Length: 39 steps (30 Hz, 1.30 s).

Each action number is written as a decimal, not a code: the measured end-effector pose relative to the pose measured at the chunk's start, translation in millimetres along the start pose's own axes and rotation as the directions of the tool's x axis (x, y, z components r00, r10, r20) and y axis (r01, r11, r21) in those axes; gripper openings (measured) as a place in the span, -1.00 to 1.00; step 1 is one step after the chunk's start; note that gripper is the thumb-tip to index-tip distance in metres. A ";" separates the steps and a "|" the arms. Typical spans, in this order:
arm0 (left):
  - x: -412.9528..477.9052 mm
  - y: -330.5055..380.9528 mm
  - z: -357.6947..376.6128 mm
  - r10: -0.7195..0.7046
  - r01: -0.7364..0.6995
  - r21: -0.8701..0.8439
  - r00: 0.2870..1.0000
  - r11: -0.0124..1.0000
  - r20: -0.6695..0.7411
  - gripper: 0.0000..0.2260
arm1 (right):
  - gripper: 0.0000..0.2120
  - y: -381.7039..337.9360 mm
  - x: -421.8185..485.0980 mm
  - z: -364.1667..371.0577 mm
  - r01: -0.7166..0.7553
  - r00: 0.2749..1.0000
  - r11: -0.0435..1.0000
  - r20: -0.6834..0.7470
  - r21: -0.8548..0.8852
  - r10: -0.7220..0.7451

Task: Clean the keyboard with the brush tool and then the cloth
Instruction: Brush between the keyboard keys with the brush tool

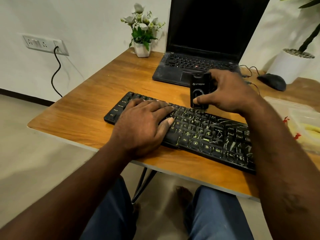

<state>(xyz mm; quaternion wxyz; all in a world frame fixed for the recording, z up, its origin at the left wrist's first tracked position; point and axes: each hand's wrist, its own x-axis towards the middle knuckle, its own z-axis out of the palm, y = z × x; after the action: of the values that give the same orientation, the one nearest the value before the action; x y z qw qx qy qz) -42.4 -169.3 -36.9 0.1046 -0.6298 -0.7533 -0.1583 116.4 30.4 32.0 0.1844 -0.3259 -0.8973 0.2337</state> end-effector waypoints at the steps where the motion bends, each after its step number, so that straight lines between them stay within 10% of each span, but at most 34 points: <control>1: 0.2 0.0 0.0 -0.001 0.001 0.000 1.000 1.000 0.000 -0.48 | -0.37 -2.1 -0.9 2.0 0.003 1.000 1.000 -0.012 0.022 -0.003; 16: 1.4 0.7 0.3 -0.009 0.009 0.006 1.000 1.000 -0.014 -0.52 | -0.53 -13.1 -8.6 12.7 0.085 0.990 0.979 0.099 0.185 -0.105; 21: 1.0 2.4 0.1 -0.013 0.013 0.000 1.000 1.000 -0.021 -0.52 | -0.46 -11.0 -7.2 9.8 0.044 0.997 0.998 -0.064 0.050 -0.041; 25: 0.7 1.2 0.1 -0.013 0.013 0.006 1.000 1.000 -0.021 -0.52 | -0.49 -17.7 -14.4 14.2 0.104 0.984 0.970 0.117 0.220 -0.132; 39: 1.2 2.9 0.7 -0.033 0.033 0.003 0.999 0.999 -0.001 -0.51 | -0.47 -19.7 -11.7 15.5 0.068 0.991 0.996 -0.117 0.061 -0.061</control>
<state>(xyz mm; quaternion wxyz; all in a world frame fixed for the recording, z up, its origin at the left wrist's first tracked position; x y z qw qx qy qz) -39.7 -167.5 -36.8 0.1032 -0.6171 -0.7637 -0.1590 107.4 4.5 27.7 0.2536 -0.3036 -0.8872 0.2375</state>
